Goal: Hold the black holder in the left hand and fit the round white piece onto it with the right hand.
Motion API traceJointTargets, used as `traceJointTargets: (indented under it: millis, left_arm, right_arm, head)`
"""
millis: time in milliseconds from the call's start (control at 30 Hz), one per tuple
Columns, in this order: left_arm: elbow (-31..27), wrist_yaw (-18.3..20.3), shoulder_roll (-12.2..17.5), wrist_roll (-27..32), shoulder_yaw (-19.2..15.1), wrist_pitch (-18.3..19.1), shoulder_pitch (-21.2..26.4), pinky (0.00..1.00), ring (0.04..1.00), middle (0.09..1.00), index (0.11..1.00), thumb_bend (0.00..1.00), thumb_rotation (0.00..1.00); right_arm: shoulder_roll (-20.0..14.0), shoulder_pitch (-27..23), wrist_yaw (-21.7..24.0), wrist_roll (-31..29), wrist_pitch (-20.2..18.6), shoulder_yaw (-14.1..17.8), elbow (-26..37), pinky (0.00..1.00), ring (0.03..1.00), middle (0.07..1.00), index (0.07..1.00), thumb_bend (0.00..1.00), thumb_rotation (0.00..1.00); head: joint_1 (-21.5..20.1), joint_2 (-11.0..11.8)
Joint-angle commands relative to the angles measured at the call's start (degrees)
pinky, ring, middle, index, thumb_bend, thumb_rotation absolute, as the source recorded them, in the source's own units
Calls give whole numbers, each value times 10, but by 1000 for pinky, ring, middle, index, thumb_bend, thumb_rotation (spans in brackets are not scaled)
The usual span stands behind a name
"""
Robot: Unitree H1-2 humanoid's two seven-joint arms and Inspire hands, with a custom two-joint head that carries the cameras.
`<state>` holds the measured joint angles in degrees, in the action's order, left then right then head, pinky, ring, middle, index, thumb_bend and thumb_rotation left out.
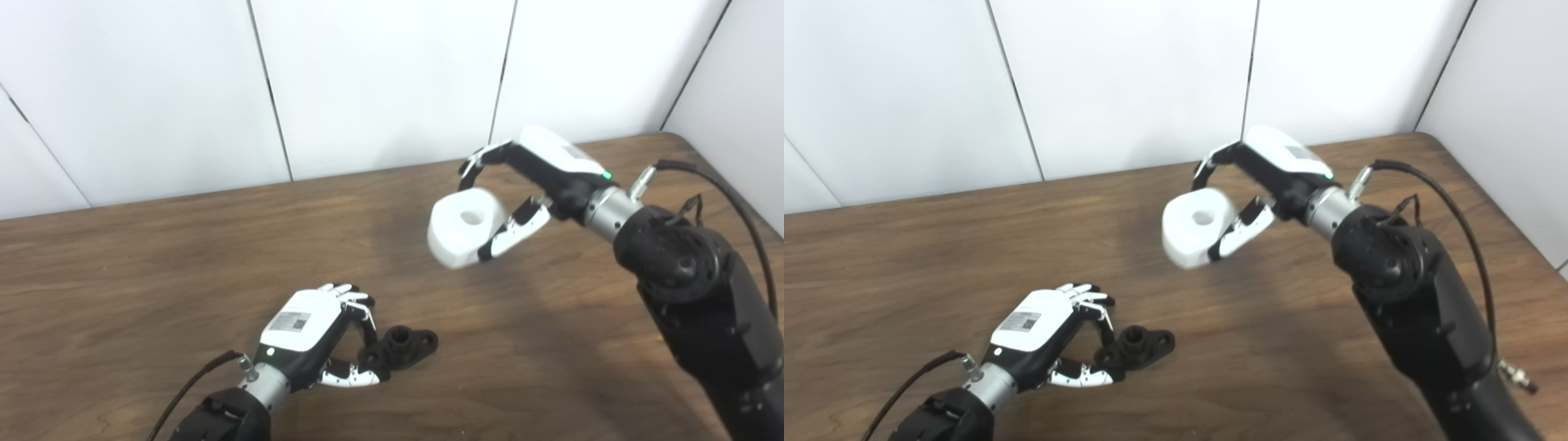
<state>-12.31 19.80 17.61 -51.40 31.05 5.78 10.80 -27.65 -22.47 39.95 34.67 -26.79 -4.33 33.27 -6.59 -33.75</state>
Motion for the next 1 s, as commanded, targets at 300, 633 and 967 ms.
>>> traceJointTargets:
  millis: [300, 633, 967]
  left_arm:
    - [43, 53, 10, -25, 24, 23, -32, 940, 906, 819, 490, 510, 56]
    - [49, 52, 9, -23, 24, 22, -29, 930, 900, 817, 491, 510, 57]
    - [58, 51, 5, -21, 23, 24, -26, 935, 898, 816, 491, 510, 56]
  right_arm:
    - [93, 13, 156, 74, -1, 47, 93, 874, 898, 801, 483, 525, 139]
    - [109, 36, 136, 66, 0, 5, 74, 866, 901, 807, 481, 526, 144]
    - [113, 46, 89, 49, 0, -25, 57, 887, 904, 809, 482, 526, 142]
  head:
    - [3, -11]
    - [13, -7]
    - [13, -3]
